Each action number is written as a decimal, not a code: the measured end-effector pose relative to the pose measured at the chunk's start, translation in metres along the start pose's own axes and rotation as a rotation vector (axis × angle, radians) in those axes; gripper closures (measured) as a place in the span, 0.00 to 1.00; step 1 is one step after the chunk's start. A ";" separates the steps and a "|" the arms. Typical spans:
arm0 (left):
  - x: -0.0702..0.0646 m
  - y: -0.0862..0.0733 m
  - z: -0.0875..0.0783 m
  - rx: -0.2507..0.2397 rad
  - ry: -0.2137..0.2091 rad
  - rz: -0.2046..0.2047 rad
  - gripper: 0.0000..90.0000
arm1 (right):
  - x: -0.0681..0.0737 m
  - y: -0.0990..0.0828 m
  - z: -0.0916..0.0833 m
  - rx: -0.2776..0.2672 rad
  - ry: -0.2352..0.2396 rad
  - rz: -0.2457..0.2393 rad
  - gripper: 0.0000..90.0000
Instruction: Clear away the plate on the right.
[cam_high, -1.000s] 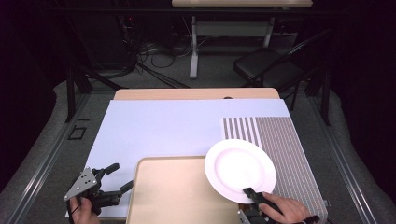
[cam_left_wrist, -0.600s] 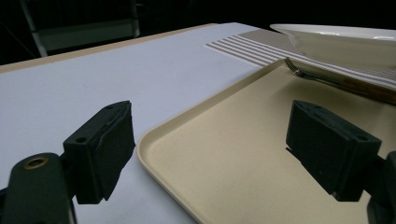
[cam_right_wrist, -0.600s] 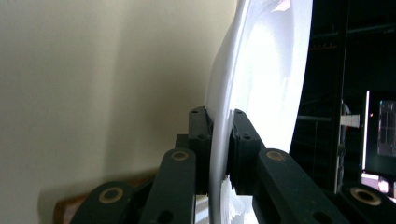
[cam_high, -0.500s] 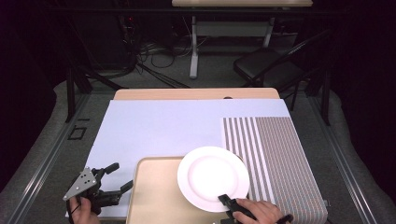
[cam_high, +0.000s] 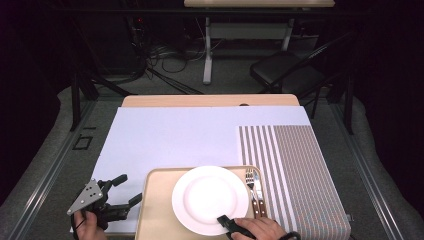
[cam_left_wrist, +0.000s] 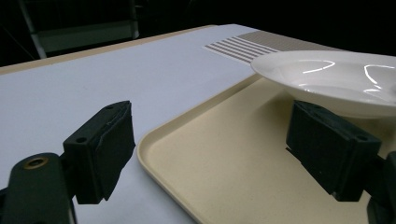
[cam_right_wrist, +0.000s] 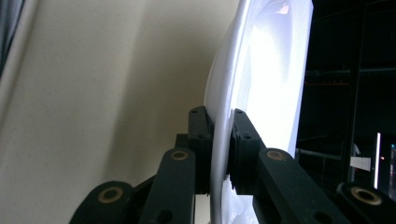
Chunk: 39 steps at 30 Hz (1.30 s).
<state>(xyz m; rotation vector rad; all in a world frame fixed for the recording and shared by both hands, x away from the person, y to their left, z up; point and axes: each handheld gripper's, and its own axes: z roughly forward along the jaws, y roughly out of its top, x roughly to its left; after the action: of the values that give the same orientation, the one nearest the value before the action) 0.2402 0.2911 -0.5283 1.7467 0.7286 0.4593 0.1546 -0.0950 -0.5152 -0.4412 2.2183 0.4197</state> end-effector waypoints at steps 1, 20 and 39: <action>0.000 0.000 0.000 0.000 0.000 0.000 0.17 | 0.001 0.001 0.001 0.003 0.003 -0.003 0.90; 0.001 0.000 0.001 0.004 -0.007 0.003 0.17 | 0.007 0.001 0.025 -0.003 0.065 0.007 0.90; 0.000 0.000 0.002 0.004 -0.002 0.000 0.17 | 0.012 -0.012 0.032 0.016 0.154 0.063 0.74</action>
<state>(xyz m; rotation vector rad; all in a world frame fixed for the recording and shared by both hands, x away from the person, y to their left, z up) 0.2411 0.2898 -0.5291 1.7505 0.7284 0.4570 0.1742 -0.0936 -0.5456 -0.4073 2.3885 0.4125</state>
